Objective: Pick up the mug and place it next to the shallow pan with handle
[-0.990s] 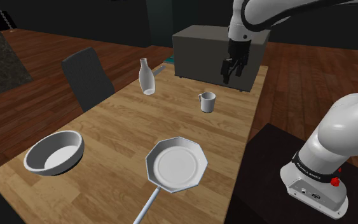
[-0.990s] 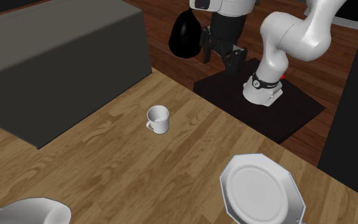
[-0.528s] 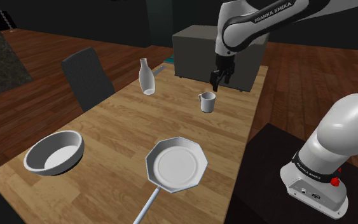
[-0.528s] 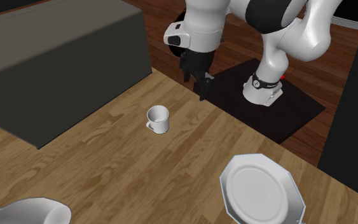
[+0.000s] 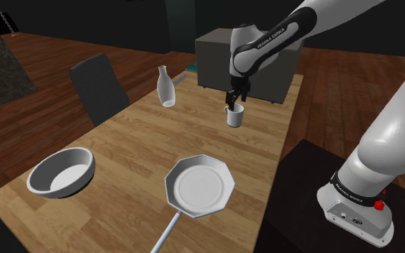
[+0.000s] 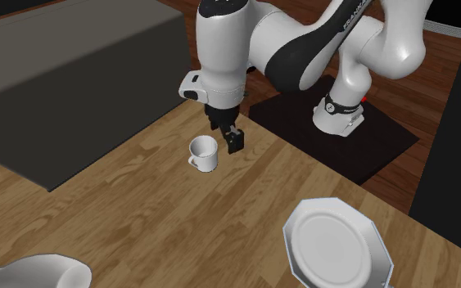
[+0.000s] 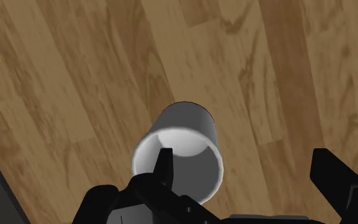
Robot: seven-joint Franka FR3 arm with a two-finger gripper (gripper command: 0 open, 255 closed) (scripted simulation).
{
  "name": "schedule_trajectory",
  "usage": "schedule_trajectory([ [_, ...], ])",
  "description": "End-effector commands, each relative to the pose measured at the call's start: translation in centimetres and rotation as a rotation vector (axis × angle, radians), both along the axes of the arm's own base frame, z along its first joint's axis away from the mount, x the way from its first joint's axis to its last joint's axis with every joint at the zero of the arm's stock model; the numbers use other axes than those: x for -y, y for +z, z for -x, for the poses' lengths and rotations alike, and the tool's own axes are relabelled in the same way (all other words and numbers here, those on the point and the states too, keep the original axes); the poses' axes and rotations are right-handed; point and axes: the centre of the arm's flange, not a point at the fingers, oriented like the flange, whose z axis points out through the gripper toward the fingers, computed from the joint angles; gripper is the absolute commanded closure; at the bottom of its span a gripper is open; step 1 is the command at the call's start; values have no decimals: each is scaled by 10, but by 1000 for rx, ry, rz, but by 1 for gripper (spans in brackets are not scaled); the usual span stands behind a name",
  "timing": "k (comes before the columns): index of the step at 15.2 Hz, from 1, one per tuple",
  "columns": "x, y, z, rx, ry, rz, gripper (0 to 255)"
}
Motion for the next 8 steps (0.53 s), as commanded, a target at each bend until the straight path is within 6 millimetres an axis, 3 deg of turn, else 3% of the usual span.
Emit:
schedule_trajectory([
  [1, 1, -22, -18, 0, 5, 6, 0],
  [4, 5, -51, -44, -1, 11, 16, 0],
  [8, 7, -72, -44, -1, 11, 16, 0],
])
